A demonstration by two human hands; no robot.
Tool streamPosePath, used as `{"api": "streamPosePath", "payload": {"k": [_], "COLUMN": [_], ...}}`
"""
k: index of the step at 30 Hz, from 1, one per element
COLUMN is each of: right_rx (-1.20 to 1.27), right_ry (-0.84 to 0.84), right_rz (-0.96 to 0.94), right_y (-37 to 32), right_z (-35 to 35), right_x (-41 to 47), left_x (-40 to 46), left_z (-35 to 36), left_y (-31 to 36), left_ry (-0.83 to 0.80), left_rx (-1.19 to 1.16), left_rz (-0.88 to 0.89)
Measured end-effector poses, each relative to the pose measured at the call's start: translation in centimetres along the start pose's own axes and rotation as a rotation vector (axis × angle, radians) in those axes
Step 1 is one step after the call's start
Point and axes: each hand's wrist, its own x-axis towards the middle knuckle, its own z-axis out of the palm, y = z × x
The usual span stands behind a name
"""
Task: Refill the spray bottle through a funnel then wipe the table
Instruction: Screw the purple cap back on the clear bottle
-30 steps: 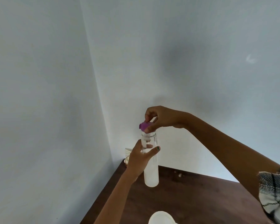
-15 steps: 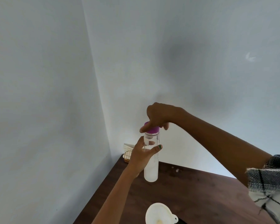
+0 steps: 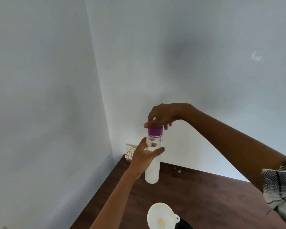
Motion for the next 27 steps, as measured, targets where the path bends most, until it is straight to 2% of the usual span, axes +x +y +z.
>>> {"api": "streamPosePath", "payload": {"k": [3, 6, 8, 9, 11, 14, 16, 18, 21, 24, 27], "right_rx": [-0.279, -0.275, -0.136, -0.041, 0.085, -0.024, -0.200, -0.303, -0.154, 0.101, 0.050], "right_ry": [0.095, 0.239, 0.191, 0.104, -0.034, 0.030, 0.101, 0.184, 0.151, -0.036, -0.032], "right_rz": [0.196, 0.083, -0.082, -0.142, -0.158, -0.020, 0.121, 0.170, 0.098, -0.078, -0.059], "right_y": [-0.2, 0.2, 0.2, 0.0, 0.1, -0.1, -0.2, 0.2, 0.9, 0.9, 0.8], "right_z": [0.1, -0.1, -0.3, -0.2, 0.1, 0.7, 1.1, 1.3, 0.9, 0.6, 1.1], "right_x": [-0.3, -0.2, -0.4, -0.6, -0.6, -0.5, -0.4, 0.0, 0.1, -0.3, -0.4], "left_x": [-0.2, -0.1, 0.0, -0.1, -0.2, -0.4, -0.5, -0.5, -0.5, -0.5, -0.6], "left_z": [0.1, 0.0, 0.0, 0.0, 0.0, 0.2, 0.4, 0.3, 0.0, 0.1, 0.3], "left_y": [0.0, -0.1, -0.2, -0.2, -0.1, -0.2, -0.3, -0.3, -0.4, -0.5, -0.4], "left_ry": [0.014, 0.029, 0.027, 0.029, 0.034, 0.011, 0.002, -0.002, -0.007, -0.007, -0.001], "left_rx": [-0.016, -0.027, -0.032, -0.035, -0.032, 0.001, 0.005, 0.003, -0.003, -0.016, -0.013], "left_rz": [0.000, -0.005, -0.015, -0.017, -0.013, -0.005, -0.005, -0.012, -0.018, -0.018, -0.011]}}
